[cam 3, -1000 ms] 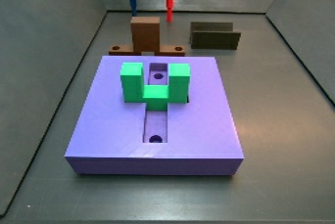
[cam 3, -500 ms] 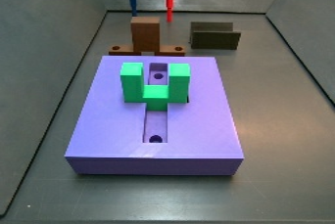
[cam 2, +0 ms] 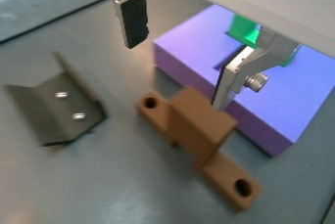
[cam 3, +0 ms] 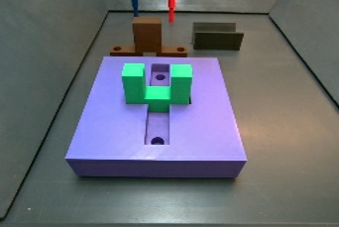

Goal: Pick up the brown object. Move up. Move to above the board. Insert the brown object.
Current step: Pick up the brown object.

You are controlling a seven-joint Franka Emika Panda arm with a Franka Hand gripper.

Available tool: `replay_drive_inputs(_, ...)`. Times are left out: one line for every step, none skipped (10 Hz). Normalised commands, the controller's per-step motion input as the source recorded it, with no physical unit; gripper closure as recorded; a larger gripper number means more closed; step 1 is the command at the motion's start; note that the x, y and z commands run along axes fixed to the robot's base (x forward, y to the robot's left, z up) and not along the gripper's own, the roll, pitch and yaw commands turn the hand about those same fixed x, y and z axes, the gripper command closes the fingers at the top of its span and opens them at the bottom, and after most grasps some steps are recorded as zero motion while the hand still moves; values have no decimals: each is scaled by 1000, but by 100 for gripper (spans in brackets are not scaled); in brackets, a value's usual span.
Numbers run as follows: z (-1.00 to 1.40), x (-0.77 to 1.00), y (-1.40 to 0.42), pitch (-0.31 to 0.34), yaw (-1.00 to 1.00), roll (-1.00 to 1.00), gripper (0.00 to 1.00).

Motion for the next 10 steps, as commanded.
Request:
replay_drive_inputs(-589,-249,-383,-150,51,9,0)
replay_drive_inputs(-300,-174,-163,-84,6,111,0)
replay_drive_inputs(-80,0,0,0,0,133,0)
replay_drive_inputs(-91,0,0,0,-49,139,0)
replay_drive_inputs(-189,0,0,0,-126,207,0)
replay_drive_inputs(-226,0,0,0,-186,239,0)
replay_drive_inputs(-251,-31,0,1,-183,259,0)
replay_drive_inputs(-246,-77,0,0,-143,221,0)
replay_drive_inputs(-266,-126,0,0,-123,199,0)
replay_drive_inputs(-223,-163,0,0,-103,177,0)
